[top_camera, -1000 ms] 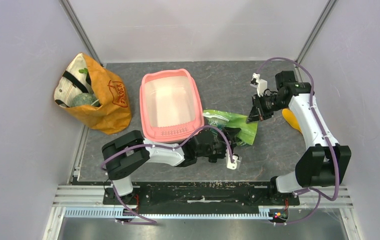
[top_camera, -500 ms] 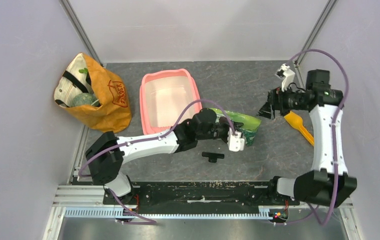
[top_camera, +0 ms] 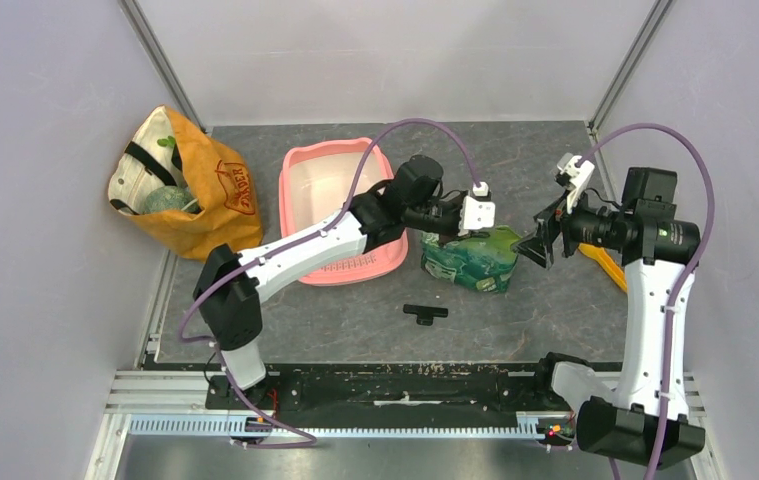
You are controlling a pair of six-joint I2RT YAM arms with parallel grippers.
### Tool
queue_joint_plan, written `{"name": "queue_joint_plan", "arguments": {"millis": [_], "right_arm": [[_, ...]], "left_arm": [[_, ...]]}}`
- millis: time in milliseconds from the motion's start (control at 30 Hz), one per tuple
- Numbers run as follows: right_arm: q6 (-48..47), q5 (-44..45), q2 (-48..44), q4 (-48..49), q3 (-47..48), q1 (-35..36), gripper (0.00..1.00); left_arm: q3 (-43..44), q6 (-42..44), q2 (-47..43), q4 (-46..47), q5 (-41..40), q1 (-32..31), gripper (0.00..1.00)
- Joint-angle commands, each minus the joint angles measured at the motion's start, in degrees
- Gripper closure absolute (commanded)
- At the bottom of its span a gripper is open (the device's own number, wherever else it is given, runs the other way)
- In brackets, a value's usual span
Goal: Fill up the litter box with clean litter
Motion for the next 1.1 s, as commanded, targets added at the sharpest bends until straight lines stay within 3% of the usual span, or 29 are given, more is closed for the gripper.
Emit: {"name": "queue_joint_plan", "arguments": {"millis": [0,167,367,433,533,567,633,667,700,833,933,1067], "right_arm": [[-5.5,-3.8,3.4,2.4,-0.8,-0.1,0.08],[-9.3,-7.1,6.9,1.0,-0.4,0.5,0.13],[-10.6,-6.9,6.6,3.1,-4.1,1.4,0.3],[-10.6,-6.6,6.3,4.3,-5.3,1.6,0.42],[-8.5,-6.2,6.1,7.8,-6.7,1.6,0.7],[-8.0,-6.2,6.3,8.7,-6.9,1.7,0.81],[-7.4,-6.6,6.8,9.7,-6.8,1.6,1.0],[-7.2,-6.8,6.9,9.8,-6.7,1.7,1.0],[-7.2,-7.2,7.1,9.8,-6.6,1.6,1.0],[-7.6,-8.8,7.6,9.8,-6.4,1.7,1.0],[-7.9,-9.6,7.6,9.7,-6.2,1.6,1.0],[-8.3,-9.2,7.6,9.7,-5.9,1.6,1.0]], "left_arm": [[8.0,-4.5,1.9,-3.3,8.6,-0.4,0.98],[13.5,-7.7,4.4,-4.7,7.4,-0.4,0.98],[18.3,-12.4,6.3,-6.2,8.1,-0.4,0.98],[19.6,-14.7,6.6,-6.6,8.1,-0.4,0.98],[20.6,-17.1,6.5,-7.6,7.6,-0.4,0.98],[20.9,-17.9,6.4,-8.3,6.9,-0.4,0.94],[21.4,-18.4,5.8,-10.7,5.9,0.3,0.65],[21.6,-17.6,5.3,-13.0,5.9,1.0,0.52],[21.3,-16.7,4.5,-14.5,5.5,2.0,0.31],[13.1,-9.7,-0.4,-17.0,5.2,7.7,0.16],[3.4,-2.5,-5.1,-12.8,2.1,11.2,0.15],[2.2,0.2,-5.1,-16.8,2.1,14.2,0.17]]}}
